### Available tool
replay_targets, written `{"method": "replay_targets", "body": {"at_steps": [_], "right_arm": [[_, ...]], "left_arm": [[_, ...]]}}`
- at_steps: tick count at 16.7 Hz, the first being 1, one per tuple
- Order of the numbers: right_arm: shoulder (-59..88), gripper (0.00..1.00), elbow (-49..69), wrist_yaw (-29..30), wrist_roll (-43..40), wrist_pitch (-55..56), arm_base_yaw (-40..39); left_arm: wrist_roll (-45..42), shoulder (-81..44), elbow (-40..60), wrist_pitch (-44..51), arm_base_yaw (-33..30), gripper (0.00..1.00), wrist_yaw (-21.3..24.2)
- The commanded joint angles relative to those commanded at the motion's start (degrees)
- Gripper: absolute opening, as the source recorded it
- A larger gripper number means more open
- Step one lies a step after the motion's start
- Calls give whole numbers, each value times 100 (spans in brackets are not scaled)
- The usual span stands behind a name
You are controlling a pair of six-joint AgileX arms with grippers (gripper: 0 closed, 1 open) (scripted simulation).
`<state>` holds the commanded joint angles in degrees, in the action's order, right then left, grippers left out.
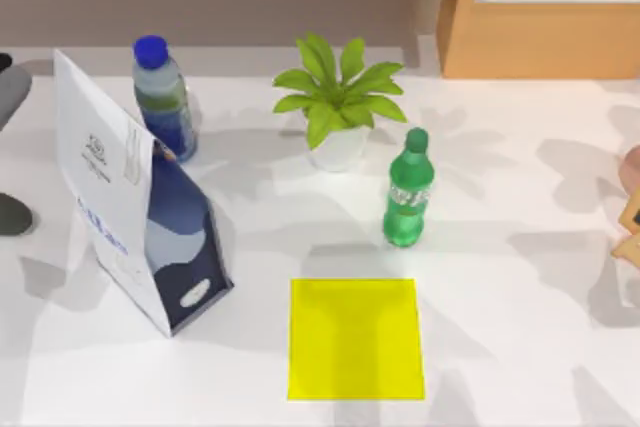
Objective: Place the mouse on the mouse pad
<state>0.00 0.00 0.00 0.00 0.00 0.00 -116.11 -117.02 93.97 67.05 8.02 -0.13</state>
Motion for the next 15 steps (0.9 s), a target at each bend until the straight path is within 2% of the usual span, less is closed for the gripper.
{"method": "replay_targets", "body": {"at_steps": [3,9,14,15], "right_arm": [[0,100,0,0,0,0,0],[0,100,0,0,0,0,0],[0,100,0,0,0,0,0],[0,100,0,0,0,0,0]], "left_arm": [[8,-144,-284,-410,16,100,0],[-31,-676,-1169,-1865,43,100,4],[-37,-723,-1249,-1969,47,100,5],[-37,-723,-1249,-1969,47,92,5]]}}
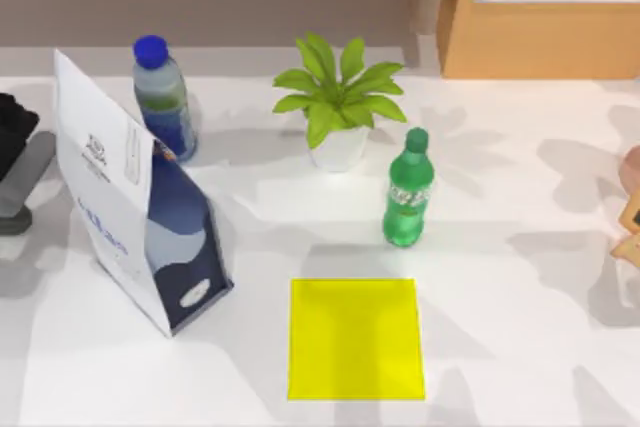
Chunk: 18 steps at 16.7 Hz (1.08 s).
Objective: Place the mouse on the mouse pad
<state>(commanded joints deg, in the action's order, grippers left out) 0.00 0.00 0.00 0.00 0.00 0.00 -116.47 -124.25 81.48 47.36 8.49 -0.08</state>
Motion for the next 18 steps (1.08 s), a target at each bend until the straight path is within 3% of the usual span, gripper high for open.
{"method": "replay_targets", "body": {"at_steps": [12,18], "right_arm": [[0,100,0,0,0,0,0],[0,100,0,0,0,0,0]], "left_arm": [[0,0,0,0,0,2,0],[0,0,0,0,0,0,0]]}}
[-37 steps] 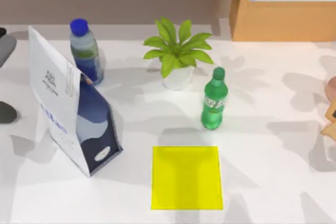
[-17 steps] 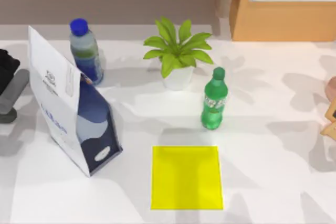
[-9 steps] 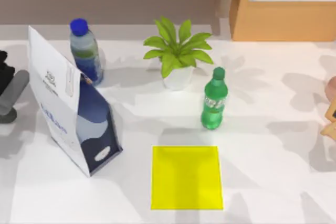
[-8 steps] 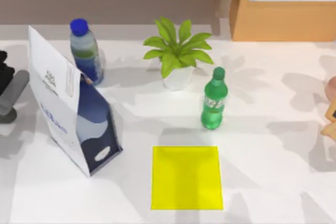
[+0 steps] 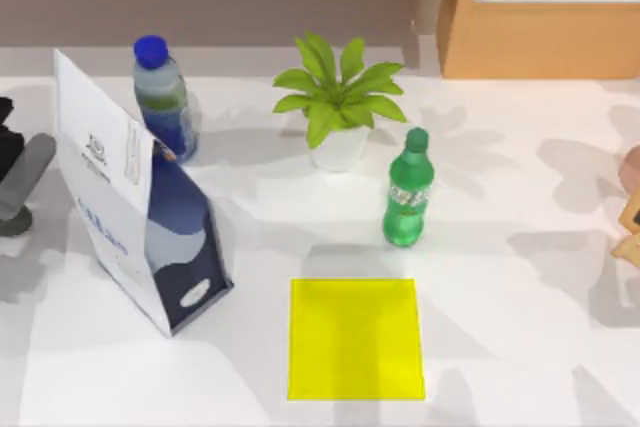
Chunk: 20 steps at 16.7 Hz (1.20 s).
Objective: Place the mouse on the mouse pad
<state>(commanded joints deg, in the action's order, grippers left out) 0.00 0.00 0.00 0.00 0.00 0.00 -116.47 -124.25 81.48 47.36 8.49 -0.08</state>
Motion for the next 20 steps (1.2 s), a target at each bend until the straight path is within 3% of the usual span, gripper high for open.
{"method": "replay_targets", "body": {"at_steps": [6,13,20], "right_arm": [[0,100,0,0,0,0,0],[0,100,0,0,0,0,0],[0,100,0,0,0,0,0]], "left_arm": [[104,311,206,446,0,0,-85],[130,794,1341,2143,-10,0,-86],[84,892,1487,2205,-41,0,-65]]}}
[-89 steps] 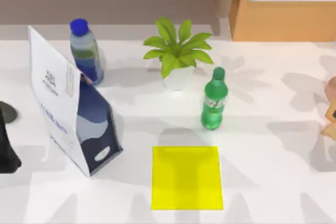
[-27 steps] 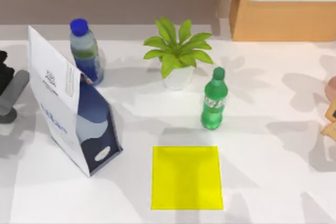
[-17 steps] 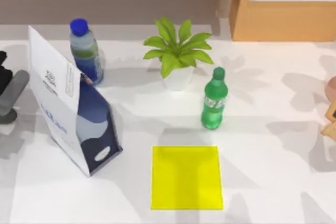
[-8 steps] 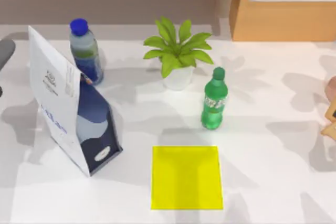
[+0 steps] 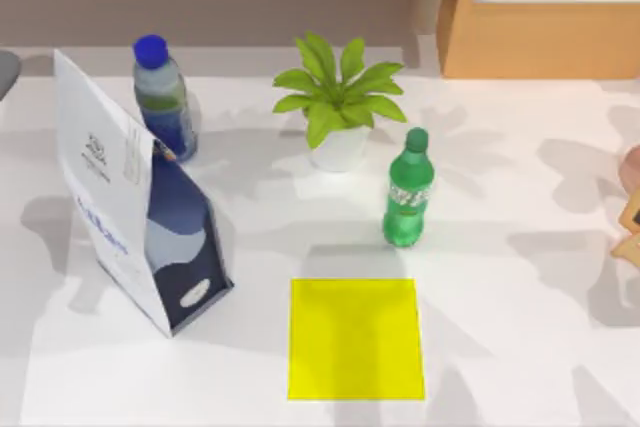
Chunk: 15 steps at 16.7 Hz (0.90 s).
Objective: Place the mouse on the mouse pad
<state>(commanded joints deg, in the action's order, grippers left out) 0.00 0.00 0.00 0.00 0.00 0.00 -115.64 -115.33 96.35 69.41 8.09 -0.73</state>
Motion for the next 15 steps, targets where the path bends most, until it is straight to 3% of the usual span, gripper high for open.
{"method": "replay_targets", "body": {"at_steps": [6,11,15], "right_arm": [[0,100,0,0,0,0,0],[0,100,0,0,0,0,0],[0,100,0,0,0,0,0]], "left_arm": [[-507,711,799,-495,-860,0,419],[-958,1171,1267,-784,-2512,0,815],[-1238,784,820,-700,-4092,0,854]]}}
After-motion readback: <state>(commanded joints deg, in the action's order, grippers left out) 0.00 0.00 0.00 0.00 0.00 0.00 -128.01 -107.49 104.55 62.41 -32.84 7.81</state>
